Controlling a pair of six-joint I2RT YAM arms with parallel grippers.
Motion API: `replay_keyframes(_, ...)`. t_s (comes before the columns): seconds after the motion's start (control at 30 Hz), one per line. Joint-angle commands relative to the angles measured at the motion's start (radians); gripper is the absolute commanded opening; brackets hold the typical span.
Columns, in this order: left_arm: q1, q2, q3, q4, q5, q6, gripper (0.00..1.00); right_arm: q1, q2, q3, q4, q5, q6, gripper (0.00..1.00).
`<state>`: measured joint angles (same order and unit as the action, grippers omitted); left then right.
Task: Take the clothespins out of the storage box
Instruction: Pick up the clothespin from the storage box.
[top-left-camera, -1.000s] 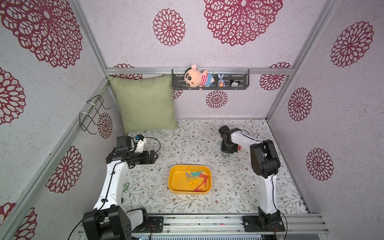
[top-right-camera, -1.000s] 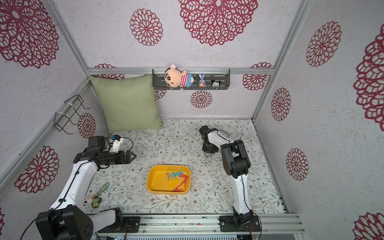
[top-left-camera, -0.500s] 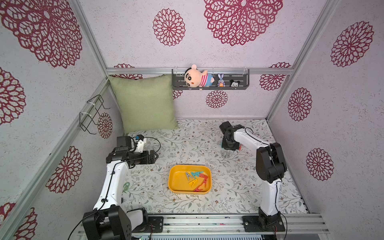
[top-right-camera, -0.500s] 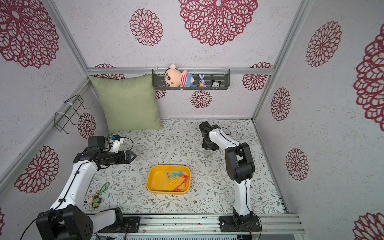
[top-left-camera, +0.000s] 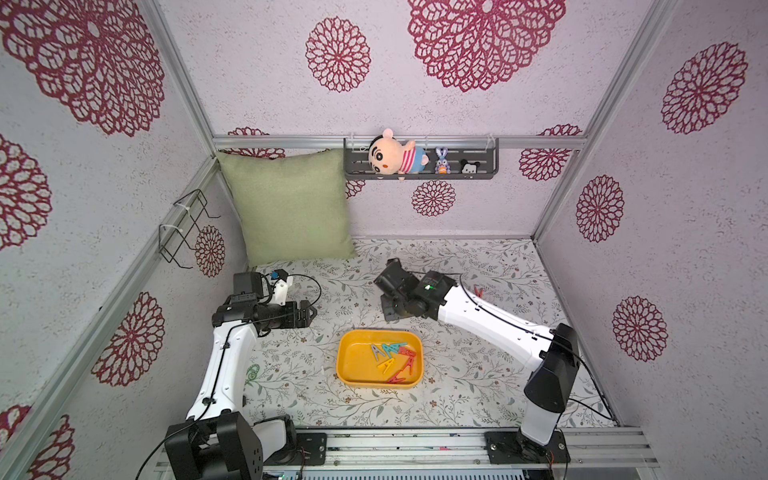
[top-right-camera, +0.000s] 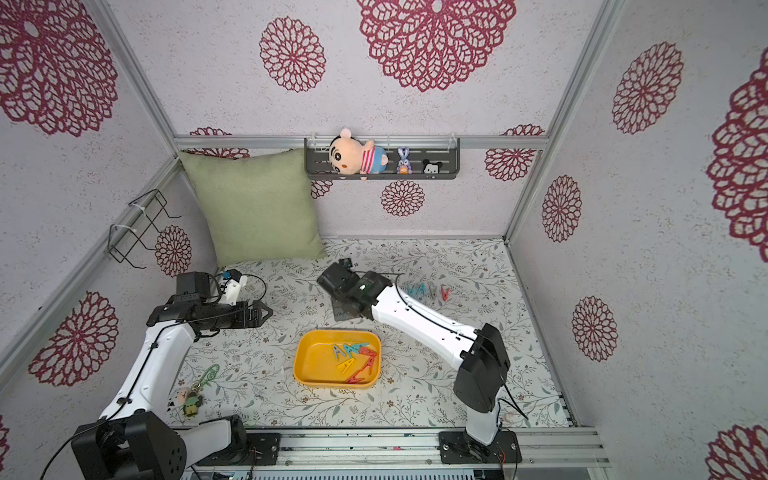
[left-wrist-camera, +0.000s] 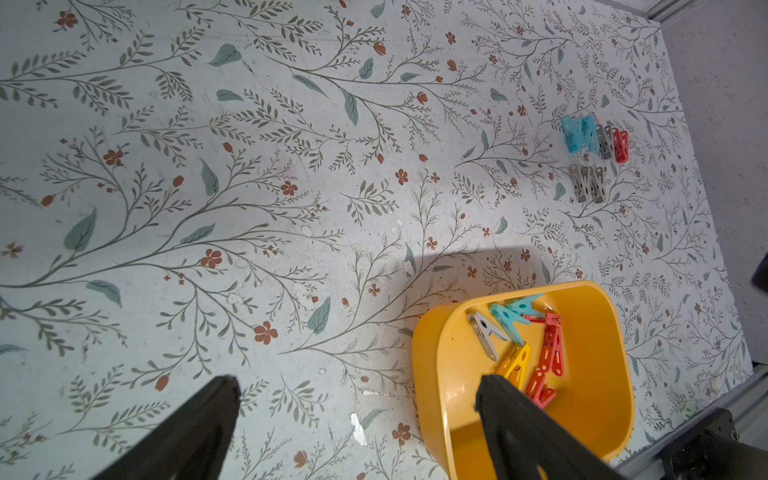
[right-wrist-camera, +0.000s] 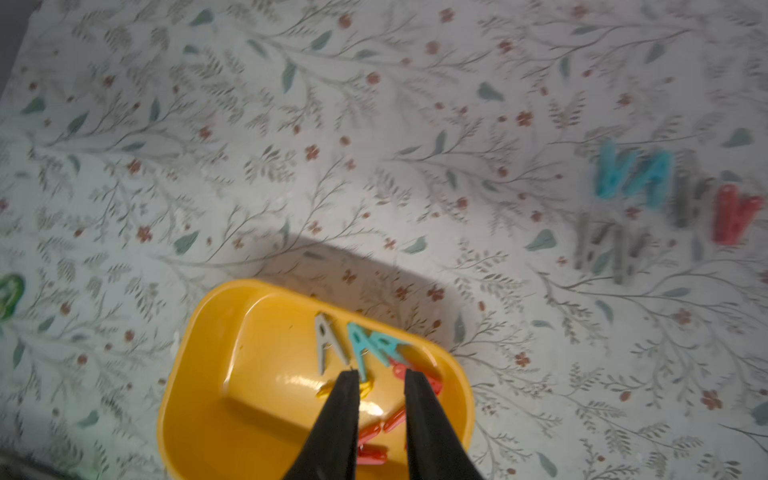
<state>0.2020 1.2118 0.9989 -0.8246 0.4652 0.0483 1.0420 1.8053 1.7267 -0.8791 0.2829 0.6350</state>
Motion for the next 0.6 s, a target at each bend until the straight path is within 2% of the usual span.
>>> replay_keyframes(0.0, 0.012, -0.005, 0.006, 0.017, 0.035, 0.01, 0.97, 0.073, 0.02, -0.052, 0.063, -0.008, 0.036, 0.25)
replay_keyframes(0.17, 0.011, -0.005, 0.004, 0.018, 0.042, 0.012, 0.97, 0.136, 0.114, -0.073, 0.084, -0.049, 0.069, 0.25)
replay_keyframes(0.57, 0.012, -0.003, 0.003, 0.02, 0.038, 0.011, 0.97, 0.142, 0.266, -0.069, 0.08, -0.069, 0.157, 0.25)
